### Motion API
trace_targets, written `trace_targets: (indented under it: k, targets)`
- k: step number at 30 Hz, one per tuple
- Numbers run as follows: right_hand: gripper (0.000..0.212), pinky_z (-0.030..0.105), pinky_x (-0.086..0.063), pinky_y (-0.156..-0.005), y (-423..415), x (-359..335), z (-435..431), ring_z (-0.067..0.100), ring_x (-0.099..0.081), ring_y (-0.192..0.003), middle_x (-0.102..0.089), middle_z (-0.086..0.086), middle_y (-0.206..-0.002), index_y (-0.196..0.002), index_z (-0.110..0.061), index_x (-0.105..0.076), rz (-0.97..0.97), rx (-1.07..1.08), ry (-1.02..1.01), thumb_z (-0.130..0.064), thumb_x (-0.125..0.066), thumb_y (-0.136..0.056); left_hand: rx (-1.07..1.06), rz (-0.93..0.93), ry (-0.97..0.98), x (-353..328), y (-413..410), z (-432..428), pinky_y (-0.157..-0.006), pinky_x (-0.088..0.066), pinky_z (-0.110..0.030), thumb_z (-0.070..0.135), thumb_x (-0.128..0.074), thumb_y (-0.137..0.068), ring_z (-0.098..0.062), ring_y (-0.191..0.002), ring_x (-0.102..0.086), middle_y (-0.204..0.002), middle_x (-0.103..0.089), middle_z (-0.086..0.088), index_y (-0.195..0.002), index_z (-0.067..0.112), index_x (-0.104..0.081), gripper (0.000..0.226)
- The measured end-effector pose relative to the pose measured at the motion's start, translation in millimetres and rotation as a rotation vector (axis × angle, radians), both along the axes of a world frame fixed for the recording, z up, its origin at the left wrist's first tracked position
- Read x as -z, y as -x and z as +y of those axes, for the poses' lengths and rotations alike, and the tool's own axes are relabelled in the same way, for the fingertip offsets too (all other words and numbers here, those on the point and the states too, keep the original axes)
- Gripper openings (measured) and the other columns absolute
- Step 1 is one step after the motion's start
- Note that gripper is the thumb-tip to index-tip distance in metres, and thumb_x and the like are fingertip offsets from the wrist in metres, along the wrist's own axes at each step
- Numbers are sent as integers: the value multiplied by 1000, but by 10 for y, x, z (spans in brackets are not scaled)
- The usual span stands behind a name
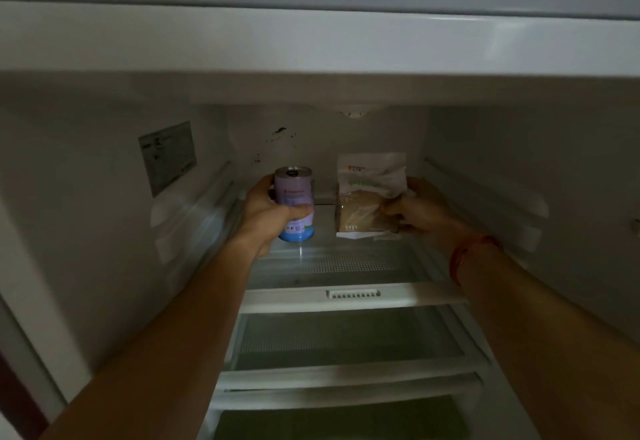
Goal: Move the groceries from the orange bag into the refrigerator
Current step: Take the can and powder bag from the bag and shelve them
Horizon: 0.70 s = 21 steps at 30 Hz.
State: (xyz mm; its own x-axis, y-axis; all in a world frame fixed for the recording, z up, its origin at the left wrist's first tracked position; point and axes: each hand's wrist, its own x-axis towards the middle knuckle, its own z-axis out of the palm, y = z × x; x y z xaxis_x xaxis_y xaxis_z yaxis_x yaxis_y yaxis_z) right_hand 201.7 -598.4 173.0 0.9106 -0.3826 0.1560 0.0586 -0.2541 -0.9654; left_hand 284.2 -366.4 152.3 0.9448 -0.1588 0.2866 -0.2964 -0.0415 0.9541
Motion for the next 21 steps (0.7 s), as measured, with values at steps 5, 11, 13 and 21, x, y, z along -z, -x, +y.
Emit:
trace_targets:
  k: [5, 11, 13, 21]
  targets:
    - [43, 27, -55, -52, -32, 18, -26, 21, -69, -73, -73, 11, -90, -113, -7, -68, 3, -23, -42, 15, -63, -77, 21, -13, -4, 25, -6, 21, -75, -56, -28, -5, -83, -68, -19, -92, -70, -104, -71, -6, -111, 13, -63, 50]
    - [38, 22, -53, -50, -4, 9, -12, 14, -72, -67, -74, 16, -95, -101, -10, -71, -3, -41, -38, 17, -65, -75, 23, -38, -36, 12, 40, 26, -71, -55, -24, -1, -83, -71, -16, -90, -69, -102, -71, -3, -110, 15, -62, 48]
    - [39, 20, -52, -49, 42, -5, 10, 11, -71, -62, -73, 19, -100, -102, -6, -71, -10, -42, -24, 18, -70, -72, 21, -48, -38, -14, 81, 24, -67, -55, -19, 0, -83, -71, -9, -85, -68, -97, -69, 2, -109, 17, -60, 47]
    - [45, 13, -53, -58, 363, -31, 125, 5, -69, -81, -72, 0, -101, -112, -14, -65, -21, 49, 57, -14, -83, -72, -50, -175, -159, -102, 388, 132, -67, -45, 0, 10, -81, -78, 11, -79, -56, -93, -60, 17, -113, 12, -56, 43]
